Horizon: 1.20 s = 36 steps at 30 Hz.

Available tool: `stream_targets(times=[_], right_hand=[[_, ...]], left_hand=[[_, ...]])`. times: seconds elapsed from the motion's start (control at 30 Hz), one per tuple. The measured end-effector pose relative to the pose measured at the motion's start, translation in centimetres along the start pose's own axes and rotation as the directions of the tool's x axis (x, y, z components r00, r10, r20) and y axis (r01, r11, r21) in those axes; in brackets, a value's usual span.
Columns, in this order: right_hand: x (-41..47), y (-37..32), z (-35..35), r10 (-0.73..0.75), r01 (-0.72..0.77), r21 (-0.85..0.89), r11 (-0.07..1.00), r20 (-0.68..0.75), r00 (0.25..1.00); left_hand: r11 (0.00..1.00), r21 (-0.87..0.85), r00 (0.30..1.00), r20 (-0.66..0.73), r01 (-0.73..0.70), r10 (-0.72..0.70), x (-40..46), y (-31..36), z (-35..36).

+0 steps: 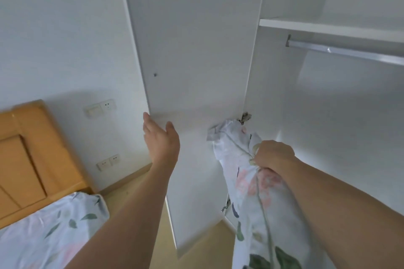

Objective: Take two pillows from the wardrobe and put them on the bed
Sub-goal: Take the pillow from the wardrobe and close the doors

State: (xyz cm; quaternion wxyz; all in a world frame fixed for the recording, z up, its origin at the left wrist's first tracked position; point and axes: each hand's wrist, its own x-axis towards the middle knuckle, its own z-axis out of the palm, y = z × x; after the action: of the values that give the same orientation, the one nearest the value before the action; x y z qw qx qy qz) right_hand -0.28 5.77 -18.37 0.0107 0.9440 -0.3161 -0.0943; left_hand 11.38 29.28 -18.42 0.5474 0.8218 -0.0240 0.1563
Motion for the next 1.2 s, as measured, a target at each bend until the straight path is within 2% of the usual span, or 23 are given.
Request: stream_targets(times=[0.07, 0.17, 0.3, 0.4, 0.47, 0.53, 0.63, 0.73, 0.87, 0.97, 1.1, 1.2], right_hand=[[-0.7, 0.5, 0.1, 0.012, -0.012, 0.02, 1.0, 0.008, 1.0], [-1.8, 1.8, 0.0, 0.057, -0.06, 0.072, 0.996, 0.037, 0.998], [-2.9, 4.2, 0.0, 0.101, -0.109, 0.135, 0.985, 0.069, 0.993], [-3.5, 5.9, 0.4, 0.136, -0.145, 0.166, 0.975, 0.061, 0.989], [-3.9, 7.1, 0.6, 0.167, -0.174, 0.172, 0.969, 0.058, 0.984], [-4.2, 8.2, 0.8, 0.188, -0.195, 0.169, 0.966, 0.055, 0.981], [-5.1, 10.0, 0.9, 0.213, -0.22, 0.176, 0.959, 0.061, 0.975], [-6.2, 12.4, 1.1, 0.249, -0.263, 0.184, 0.947, 0.094, 0.964], [-7.7, 15.9, 1.5, 0.351, -0.374, 0.241, 0.895, 0.136, 0.927], [-8.3, 18.2, 2.0, 0.44, -0.472, 0.267, 0.84, 0.172, 0.881], [-8.5, 20.3, 2.7, 0.541, -0.575, 0.261, 0.775, 0.194, 0.818], [-8.1, 21.4, 3.1, 0.592, -0.622, 0.255, 0.74, 0.194, 0.783]], left_hand=[[0.995, -0.063, 0.997, 0.032, 0.073, -0.071, 0.8, 0.0, -0.1], [0.996, -0.065, 0.997, -0.049, 0.061, -0.065, 0.6, 0.1, -0.5], [0.994, 0.011, 0.983, -0.144, -0.112, 0.112, -3.5, -0.2, -0.4], [0.958, -0.031, 0.957, -0.075, -0.284, 0.281, -6.7, 0.1, -0.2], [0.9, -0.055, 0.901, 0.011, -0.433, 0.434, -8.0, 1.0, 0.1], [0.806, -0.048, 0.8, 0.094, -0.591, 0.592, -9.3, 2.4, 1.0], [0.681, -0.051, 0.664, 0.178, -0.731, 0.726, -11.5, 5.1, 3.7], [0.578, -0.146, 0.556, 0.165, -0.803, 0.815, -13.9, 7.8, 7.2], [0.355, -0.215, 0.342, 0.097, -0.91, 0.935, -15.7, 10.6, 12.6], [0.336, -0.232, 0.29, 0.211, -0.913, 0.934, -16.7, 11.9, 16.1], [0.367, -0.222, 0.288, 0.32, -0.903, 0.903, -17.4, 13.1, 20.1], [0.374, -0.246, 0.279, 0.346, -0.894, 0.896, -17.8, 14.1, 22.6]])
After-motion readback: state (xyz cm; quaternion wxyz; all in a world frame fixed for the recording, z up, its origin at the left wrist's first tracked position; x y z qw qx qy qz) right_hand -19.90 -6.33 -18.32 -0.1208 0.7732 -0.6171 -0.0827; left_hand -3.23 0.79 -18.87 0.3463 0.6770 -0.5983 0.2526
